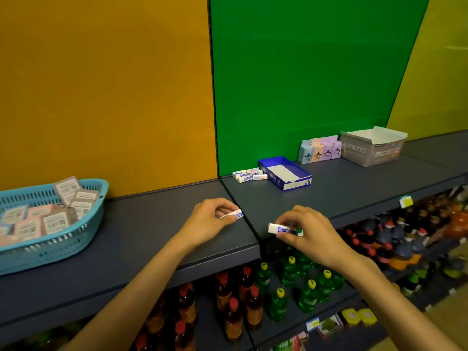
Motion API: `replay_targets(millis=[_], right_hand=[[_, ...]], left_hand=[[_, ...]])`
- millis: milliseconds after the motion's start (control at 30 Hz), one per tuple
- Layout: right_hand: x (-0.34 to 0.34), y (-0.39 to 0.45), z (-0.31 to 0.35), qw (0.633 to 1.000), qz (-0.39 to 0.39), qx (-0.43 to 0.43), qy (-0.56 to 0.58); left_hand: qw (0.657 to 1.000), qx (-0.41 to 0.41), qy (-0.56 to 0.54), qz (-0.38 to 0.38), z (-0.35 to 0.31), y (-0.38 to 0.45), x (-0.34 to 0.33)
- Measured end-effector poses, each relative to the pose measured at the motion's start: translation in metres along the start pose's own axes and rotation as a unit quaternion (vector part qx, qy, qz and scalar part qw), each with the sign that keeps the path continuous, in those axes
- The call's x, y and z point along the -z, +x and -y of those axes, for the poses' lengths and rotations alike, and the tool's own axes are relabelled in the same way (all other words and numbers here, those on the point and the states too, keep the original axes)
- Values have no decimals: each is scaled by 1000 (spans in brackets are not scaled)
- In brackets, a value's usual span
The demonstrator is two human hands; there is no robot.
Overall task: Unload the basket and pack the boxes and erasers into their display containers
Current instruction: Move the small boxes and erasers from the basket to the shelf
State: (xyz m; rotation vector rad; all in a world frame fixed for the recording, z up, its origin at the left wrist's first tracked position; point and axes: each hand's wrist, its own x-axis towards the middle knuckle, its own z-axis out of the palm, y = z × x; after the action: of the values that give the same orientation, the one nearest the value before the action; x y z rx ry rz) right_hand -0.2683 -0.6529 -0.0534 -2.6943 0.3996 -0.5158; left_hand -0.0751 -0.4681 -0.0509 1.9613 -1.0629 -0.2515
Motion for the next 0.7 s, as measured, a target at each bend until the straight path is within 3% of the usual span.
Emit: replay_targets(millis=[267, 700], right_hand=[[8, 89, -59, 997, 50, 16, -56], [-20, 237, -98, 975, 40, 116, -188]], left_hand=[[997, 54, 29, -48, 43, 86, -28], [993, 61, 82, -57, 63, 161, -61]])
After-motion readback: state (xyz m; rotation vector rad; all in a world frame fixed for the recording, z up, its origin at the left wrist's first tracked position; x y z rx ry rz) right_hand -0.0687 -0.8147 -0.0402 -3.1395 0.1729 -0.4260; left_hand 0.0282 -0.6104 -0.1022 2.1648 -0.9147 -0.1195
